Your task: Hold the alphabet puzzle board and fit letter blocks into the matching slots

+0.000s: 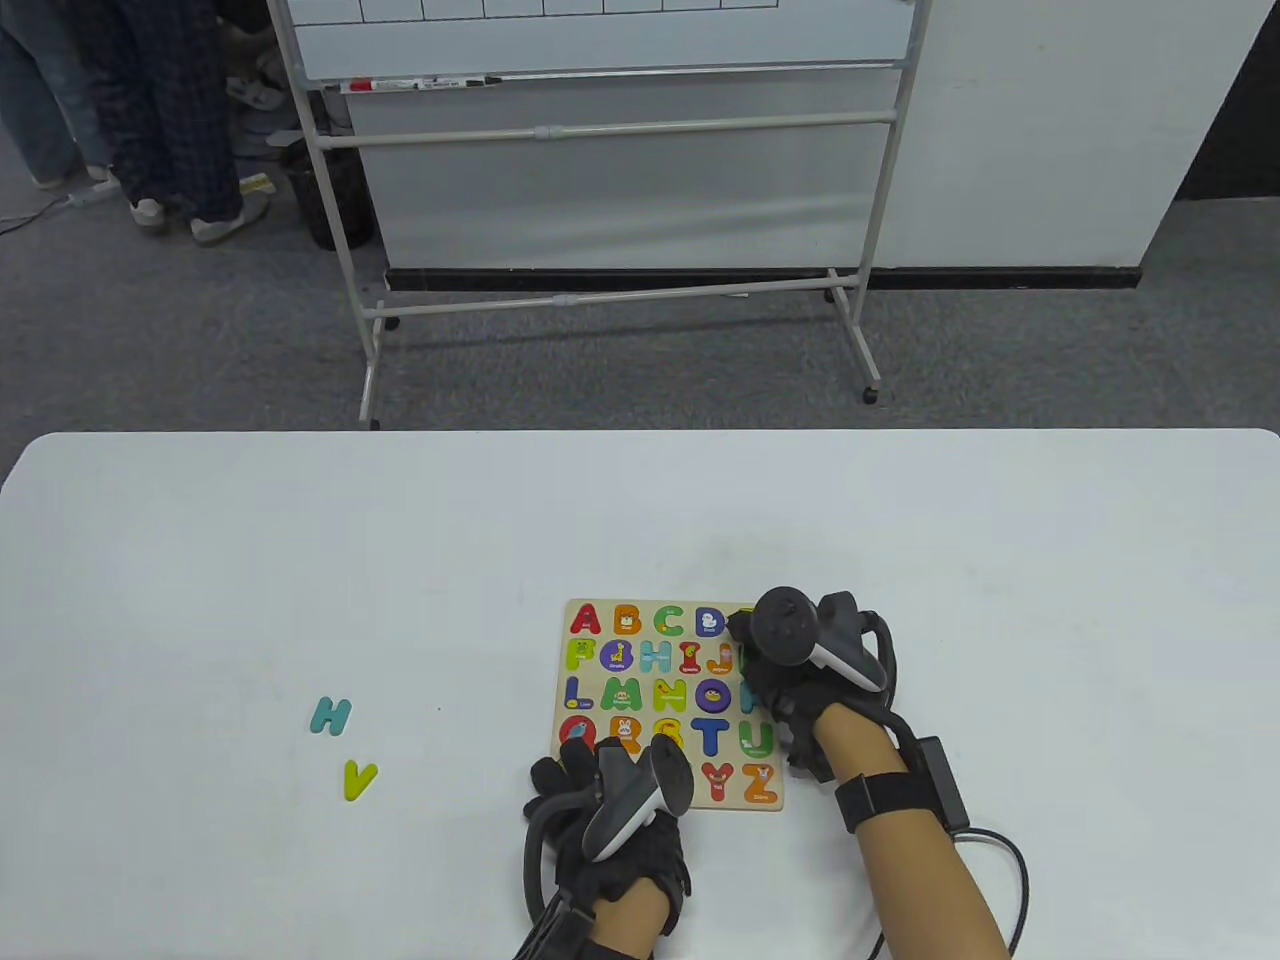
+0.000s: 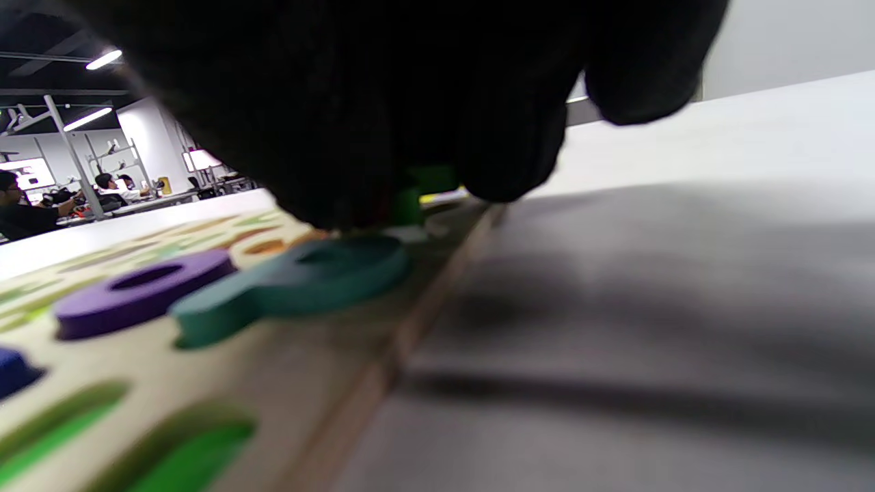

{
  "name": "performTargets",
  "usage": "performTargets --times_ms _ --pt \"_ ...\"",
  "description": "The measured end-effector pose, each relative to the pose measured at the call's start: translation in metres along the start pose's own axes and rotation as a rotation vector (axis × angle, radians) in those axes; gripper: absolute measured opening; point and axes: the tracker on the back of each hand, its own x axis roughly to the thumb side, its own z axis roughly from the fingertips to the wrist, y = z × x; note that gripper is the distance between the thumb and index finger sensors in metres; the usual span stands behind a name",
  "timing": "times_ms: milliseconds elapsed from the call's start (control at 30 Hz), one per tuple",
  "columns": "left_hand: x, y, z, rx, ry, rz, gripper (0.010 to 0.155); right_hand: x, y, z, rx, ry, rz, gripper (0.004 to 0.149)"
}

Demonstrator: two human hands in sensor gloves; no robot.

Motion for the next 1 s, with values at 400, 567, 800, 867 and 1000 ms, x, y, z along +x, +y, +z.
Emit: performTargets --times_ms 400,567,800,867,1000 --pt "0.000 0.000 0.000 -0.002 -0.001 0.000 0.082 -0.002 0.001 0.000 -0.033 -0.003 0.005 0.048" --pt "0.000 0.000 0.000 -0.004 0.000 -0.002 0.082 -0.003 0.001 0.003 -0.065 -0.002 0.014 0.044" --pt "0.000 0.000 0.000 -0.010 0.000 0.009 0.082 -0.003 -0.002 0.009 0.074 -0.004 -0.004 0.048" --pt "0.000 0.001 0.000 -0.009 0.000 0.010 0.082 -0.005 -0.007 0.018 0.038 0.006 -0.047 0.056" --pt "0.000 0.001 -0.001 -0.009 0.002 0.010 0.082 -0.005 -0.016 0.043 0.080 -0.072 -0.049 0.068"
